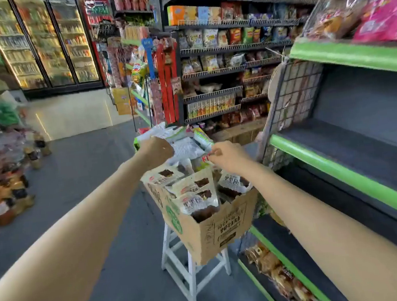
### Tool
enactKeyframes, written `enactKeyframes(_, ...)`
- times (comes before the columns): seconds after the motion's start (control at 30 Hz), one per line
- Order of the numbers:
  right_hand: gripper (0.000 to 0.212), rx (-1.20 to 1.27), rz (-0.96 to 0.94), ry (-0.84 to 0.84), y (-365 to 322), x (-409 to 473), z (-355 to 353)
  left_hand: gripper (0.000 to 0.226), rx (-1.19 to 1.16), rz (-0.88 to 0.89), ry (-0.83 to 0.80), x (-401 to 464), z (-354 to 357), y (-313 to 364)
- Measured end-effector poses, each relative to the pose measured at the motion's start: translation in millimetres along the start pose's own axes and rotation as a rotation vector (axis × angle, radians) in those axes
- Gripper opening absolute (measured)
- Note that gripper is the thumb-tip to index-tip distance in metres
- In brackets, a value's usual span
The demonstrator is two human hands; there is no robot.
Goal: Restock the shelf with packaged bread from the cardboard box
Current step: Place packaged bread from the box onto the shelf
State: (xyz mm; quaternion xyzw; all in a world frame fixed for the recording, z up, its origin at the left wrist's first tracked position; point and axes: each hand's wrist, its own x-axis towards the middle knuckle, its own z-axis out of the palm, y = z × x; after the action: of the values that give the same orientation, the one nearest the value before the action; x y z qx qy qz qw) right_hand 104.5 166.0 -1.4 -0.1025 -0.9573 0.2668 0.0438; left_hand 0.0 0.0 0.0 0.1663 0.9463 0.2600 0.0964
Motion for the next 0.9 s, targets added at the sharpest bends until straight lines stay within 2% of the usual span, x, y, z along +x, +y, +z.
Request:
enactKeyframes(0.03,0.032,-0.009,0.022,-0.043,-1,9,7,0.022,0.051,0.068,0.048,9,4,-7)
enactKeyframes(0.17,0.046,-0.039,0.073,-0.299,7,39,36,0.061,0.231,0.148,-0.116,40,16,-33)
enactKeyframes(0.2,0.044,-0.049,0.071,-0.322,10,45,41,0.064,0.274,0.125,-0.165,45,19,-38)
enactKeyframes(0.23,0.029,-0.053,0.067,-0.319,14,52,46,0.06,0.309,0.113,-0.194,52,23,-43)
enactKeyframes(0.27,0.014,-0.059,0.053,-0.29,18,59,50,0.051,0.341,0.081,-0.204,54,24,-44)
enactKeyframes(0.33,0.046,-0.013,0.071,-0.202,28,74,56,0.025,0.351,0.045,-0.155,65,28,-53)
enactKeyframes(0.37,0.05,0.012,0.081,-0.145,29,79,58,0.018,0.32,0.046,-0.105,70,27,-55)
enactKeyframes(0.47,0.04,0.03,0.122,0.037,30,92,59,0.008,0.174,0.107,0.018,81,25,-53)
enactKeyframes(0.57,0.037,0.092,0.156,0.14,31,101,59,0.012,0.08,0.185,0.046,87,22,-44)
enactKeyframes(0.63,0.033,0.126,0.15,0.156,33,105,60,0.04,0.13,0.212,0.004,91,22,-38)
enactKeyframes(0.67,0.033,0.137,0.145,0.157,36,108,62,0.044,0.146,0.224,-0.009,92,23,-35)
enactKeyframes(0.77,0.037,0.162,0.138,0.128,41,110,67,0.043,0.153,0.25,0.01,96,27,-30)
enactKeyframes(0.9,0.019,0.266,0.168,0.208,42,109,64,0.043,0.156,0.283,0.087,98,22,-22)
